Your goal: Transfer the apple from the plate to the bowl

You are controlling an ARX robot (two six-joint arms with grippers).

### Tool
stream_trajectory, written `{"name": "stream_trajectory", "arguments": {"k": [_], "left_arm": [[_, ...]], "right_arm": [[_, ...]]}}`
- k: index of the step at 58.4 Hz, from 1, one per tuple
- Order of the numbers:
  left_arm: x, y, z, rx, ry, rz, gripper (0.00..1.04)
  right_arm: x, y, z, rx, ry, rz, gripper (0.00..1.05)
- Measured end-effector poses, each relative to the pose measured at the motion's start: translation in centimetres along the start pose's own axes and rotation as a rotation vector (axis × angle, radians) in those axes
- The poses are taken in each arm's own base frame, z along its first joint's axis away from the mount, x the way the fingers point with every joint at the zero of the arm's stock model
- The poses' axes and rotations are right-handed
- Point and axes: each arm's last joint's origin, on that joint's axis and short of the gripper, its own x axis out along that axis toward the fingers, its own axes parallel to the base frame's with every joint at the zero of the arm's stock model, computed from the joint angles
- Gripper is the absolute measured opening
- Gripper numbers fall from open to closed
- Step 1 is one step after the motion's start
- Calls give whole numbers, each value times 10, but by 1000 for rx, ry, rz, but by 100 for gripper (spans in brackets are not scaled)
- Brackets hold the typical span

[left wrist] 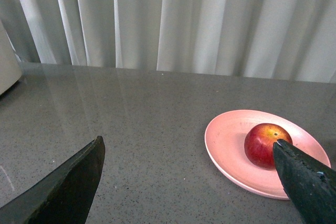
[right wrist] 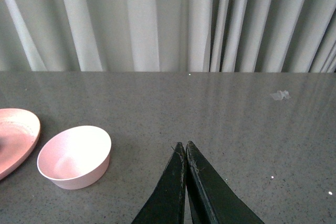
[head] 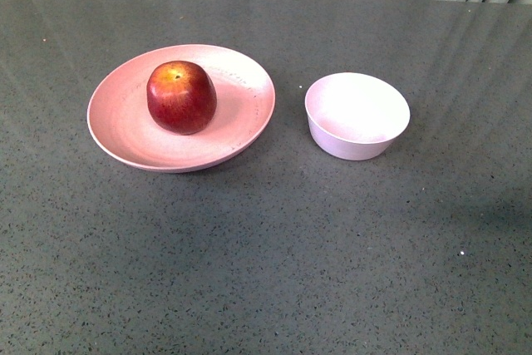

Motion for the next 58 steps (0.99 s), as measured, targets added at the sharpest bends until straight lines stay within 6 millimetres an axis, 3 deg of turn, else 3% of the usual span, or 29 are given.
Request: {"name": "stream_trajectory", "arguments": {"k": [55,58], "left_arm": [[0,0,0,0,0,0,96],[0,0,0,0,0,0,96]], "right_arm": [[-26,0,-2,-1,5,0,2],[-26,0,-2,-2,5,0,6]]}}
